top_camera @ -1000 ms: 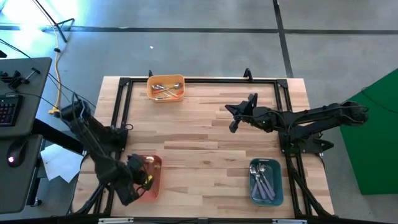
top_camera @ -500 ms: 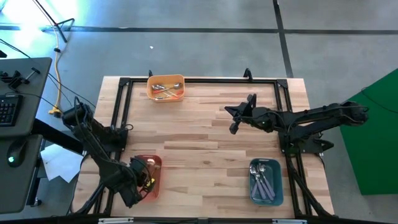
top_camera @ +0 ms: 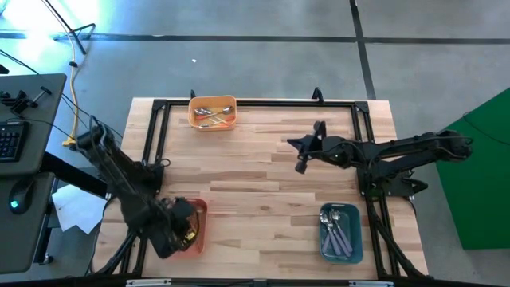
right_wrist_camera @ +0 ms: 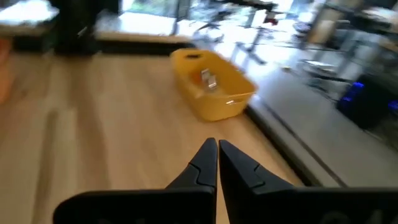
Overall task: Sort silverware by color (type)
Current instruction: Return to Home Position
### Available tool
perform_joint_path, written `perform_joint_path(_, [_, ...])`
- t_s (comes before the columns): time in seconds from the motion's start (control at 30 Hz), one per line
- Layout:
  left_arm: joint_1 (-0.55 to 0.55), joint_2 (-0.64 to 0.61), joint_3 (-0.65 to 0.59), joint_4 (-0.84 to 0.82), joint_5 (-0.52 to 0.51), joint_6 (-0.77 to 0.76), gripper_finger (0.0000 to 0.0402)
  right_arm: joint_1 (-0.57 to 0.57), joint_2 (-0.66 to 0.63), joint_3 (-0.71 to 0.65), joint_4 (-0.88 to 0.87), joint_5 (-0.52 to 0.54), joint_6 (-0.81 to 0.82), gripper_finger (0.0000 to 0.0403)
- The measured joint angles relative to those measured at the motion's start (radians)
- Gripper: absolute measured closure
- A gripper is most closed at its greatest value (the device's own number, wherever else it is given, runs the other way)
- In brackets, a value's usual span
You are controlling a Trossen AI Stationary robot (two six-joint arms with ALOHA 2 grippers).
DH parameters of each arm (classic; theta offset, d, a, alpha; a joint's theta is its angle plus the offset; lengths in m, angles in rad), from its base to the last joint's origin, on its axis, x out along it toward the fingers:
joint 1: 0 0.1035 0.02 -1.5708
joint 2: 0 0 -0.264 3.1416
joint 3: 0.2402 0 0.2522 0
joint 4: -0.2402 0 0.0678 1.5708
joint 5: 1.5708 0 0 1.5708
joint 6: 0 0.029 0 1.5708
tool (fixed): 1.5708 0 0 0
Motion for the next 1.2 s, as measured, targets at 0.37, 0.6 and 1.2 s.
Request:
perform_joint_path(0.37, [0.395, -0.265, -0.066, 0.278, -0.123, 0.836, 0.0399, -0.161, -0.102, -0.085, -0.069, -0.398, -0.142, 0.0403])
perform_joint_path(0.6, [0.712, -0.279, -0.274, 0.879, 0.173, 1.405, 0.0401, -0.213, -0.222, -0.233, 0.114, -0.546, -0.116, 0.0403])
perform_joint_path(1.2, [1.088, -0.307, -0.729, 1.628, 0.484, 1.623, 0.0401, -0.213, -0.502, -0.586, 0.408, -0.469, 0.014, 0.0403])
